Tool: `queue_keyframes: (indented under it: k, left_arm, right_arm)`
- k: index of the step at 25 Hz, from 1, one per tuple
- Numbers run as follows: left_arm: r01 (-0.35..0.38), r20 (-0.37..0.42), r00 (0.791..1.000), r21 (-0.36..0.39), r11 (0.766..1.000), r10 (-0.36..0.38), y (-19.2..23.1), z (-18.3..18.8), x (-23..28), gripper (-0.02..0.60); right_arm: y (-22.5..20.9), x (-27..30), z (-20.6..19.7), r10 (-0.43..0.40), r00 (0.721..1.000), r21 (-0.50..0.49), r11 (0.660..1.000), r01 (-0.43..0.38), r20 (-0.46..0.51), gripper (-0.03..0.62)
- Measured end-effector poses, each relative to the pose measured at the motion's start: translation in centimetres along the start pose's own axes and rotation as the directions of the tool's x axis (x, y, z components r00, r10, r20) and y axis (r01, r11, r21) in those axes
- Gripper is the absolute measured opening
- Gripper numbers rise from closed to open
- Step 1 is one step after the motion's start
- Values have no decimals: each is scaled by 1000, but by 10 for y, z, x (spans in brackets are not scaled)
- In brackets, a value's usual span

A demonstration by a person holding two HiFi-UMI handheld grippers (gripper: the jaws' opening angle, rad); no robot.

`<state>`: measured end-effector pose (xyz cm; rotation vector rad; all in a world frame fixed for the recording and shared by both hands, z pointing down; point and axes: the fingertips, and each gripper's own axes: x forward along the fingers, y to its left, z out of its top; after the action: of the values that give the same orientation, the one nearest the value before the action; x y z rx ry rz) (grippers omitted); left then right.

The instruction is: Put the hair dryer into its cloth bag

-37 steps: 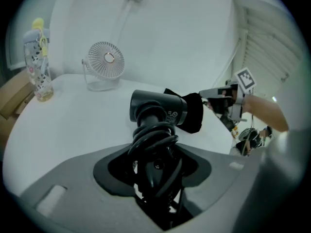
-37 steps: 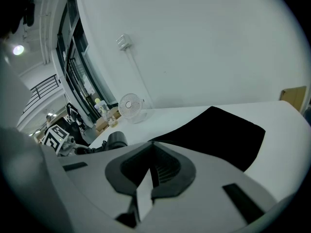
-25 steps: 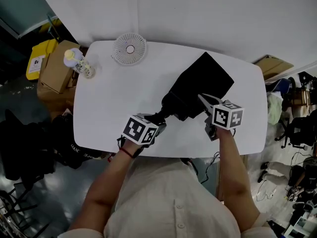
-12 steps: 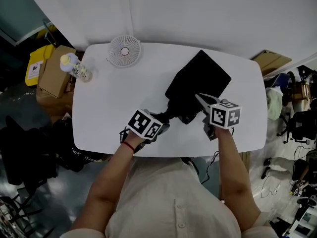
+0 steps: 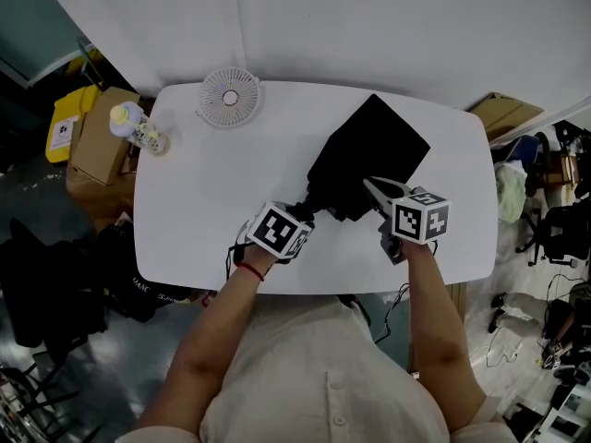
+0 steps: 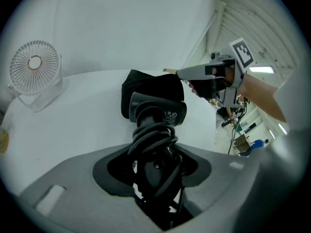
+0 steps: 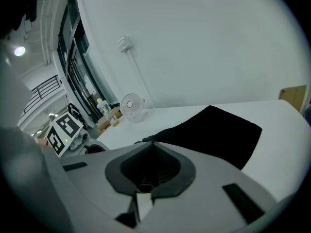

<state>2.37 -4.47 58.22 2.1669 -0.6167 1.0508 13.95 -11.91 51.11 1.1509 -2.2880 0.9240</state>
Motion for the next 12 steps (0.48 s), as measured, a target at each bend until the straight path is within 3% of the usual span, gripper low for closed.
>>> queue_keyframes:
  k: [12]
  left_arm:
    - [-17,46,999,-52,998,20,-9,14,12,212]
  right_arm:
    - [4,1,2,18,1000,-5,1000,-18,-1,20]
